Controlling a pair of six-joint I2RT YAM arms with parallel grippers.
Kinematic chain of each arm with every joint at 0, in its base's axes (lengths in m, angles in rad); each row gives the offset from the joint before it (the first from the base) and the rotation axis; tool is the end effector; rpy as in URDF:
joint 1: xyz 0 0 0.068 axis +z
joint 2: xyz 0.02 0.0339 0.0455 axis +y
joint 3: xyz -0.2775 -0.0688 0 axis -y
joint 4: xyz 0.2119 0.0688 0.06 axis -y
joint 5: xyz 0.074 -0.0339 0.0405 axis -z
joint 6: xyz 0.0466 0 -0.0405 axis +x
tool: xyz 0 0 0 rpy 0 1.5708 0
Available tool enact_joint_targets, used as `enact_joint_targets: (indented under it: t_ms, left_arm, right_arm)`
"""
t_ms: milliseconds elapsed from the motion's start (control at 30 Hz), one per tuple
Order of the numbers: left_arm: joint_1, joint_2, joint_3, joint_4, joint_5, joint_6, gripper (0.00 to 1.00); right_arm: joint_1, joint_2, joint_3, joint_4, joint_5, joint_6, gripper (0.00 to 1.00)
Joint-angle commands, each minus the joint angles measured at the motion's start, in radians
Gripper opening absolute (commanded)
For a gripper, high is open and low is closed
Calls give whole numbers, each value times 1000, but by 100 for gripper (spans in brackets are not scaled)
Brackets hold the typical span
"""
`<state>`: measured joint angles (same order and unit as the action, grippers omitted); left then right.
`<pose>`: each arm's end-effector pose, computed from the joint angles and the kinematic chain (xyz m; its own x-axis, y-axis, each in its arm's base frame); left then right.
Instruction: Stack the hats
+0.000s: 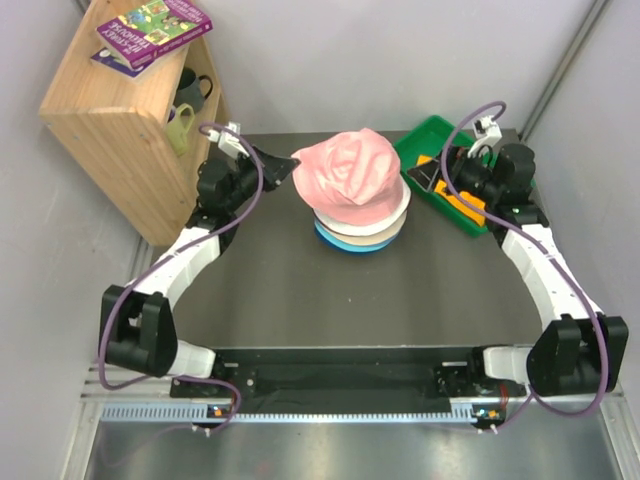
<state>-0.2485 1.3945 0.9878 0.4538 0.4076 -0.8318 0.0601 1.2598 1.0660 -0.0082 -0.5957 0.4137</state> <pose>0.2924 -0.0932 0.3635 -0.4199 -0.5936 -0.6866 0.4443 0.5252 -0.7258 0.2628 0.0420 0.3732 -0.4239 0.3078 -0.8518 -0.4674 0.7312 0.4969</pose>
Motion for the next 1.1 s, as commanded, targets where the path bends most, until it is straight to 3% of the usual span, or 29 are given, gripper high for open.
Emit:
enact_joint_targets:
  t_ms: [0,233,500,1067]
  left_arm:
    - [35,34,-54,124,46,-55,0]
    - [44,92,-66,155,80,-41,0]
    - [51,126,-77,154,92,-27,0]
    - [51,144,-57,154,96,-24,0]
  right_arm:
    - [-8,-53,-40,155,-44,45,92]
    - [-17,-21,-142,346,-130,154,84]
    - [-19,101,-158,539,-208,260,81]
    - [-3,234,-212,697,-283,350,79]
